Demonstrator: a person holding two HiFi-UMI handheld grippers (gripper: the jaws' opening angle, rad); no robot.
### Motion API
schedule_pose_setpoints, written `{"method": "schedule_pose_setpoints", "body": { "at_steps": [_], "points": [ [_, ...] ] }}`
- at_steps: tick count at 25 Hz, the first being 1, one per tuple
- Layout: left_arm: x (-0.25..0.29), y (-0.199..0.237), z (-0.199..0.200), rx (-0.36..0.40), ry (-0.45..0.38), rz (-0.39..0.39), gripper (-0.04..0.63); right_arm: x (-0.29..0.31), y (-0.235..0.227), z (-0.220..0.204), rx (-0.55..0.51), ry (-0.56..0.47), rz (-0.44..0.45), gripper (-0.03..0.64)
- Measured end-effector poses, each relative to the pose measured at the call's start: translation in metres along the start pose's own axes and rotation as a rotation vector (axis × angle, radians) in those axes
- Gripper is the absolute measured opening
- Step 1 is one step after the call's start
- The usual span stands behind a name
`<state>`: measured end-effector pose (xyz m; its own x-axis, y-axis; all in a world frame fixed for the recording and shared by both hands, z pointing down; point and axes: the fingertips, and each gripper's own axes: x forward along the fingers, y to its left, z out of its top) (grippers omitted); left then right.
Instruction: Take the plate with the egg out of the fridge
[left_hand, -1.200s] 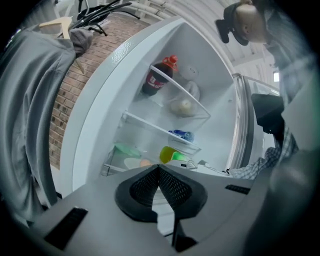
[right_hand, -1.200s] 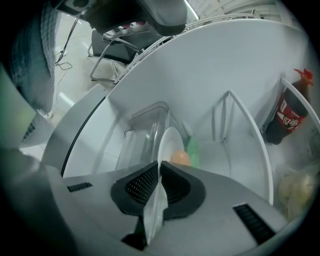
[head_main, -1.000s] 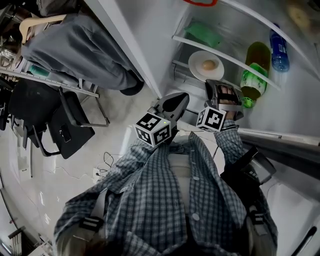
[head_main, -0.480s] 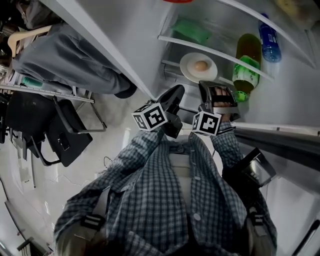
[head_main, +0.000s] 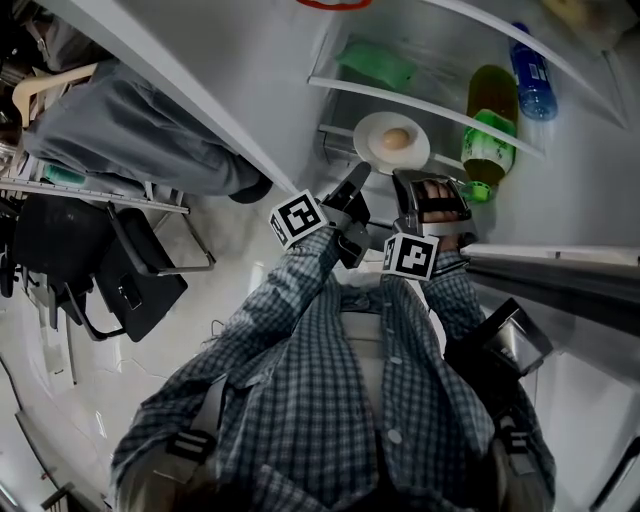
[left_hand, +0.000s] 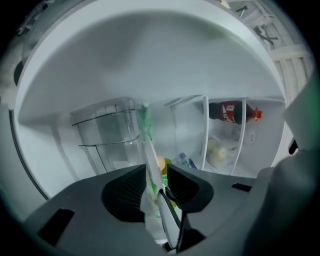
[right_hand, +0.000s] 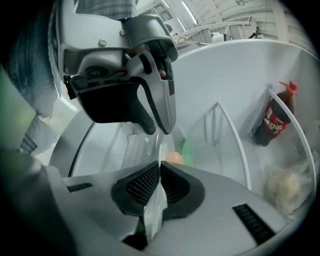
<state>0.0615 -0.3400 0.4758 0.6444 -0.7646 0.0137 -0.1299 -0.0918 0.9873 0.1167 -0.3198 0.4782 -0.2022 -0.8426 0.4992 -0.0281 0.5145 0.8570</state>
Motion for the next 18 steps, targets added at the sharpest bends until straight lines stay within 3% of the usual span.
{"method": "schedule_pose_setpoints", "body": {
  "at_steps": [12,15,18],
  "points": [
    [0.01,0.004,0.004,-0.173,-0.036,-0.071,0.11,-0.002,0.006,0.008,-0.047,-0.022,0.014,0.02],
    [0.011,0.009,0.002,-0.201,-0.035,-0.048,0.051,-0.002,0.009,0.008,-0.037,-0.033,0.031,0.02],
    [0.011,0.011,0.001,-0.23,-0.04,-0.054,0.046,-0.002,0.012,0.007,-0.021,-0.042,0.049,0.02]
  ]
}}
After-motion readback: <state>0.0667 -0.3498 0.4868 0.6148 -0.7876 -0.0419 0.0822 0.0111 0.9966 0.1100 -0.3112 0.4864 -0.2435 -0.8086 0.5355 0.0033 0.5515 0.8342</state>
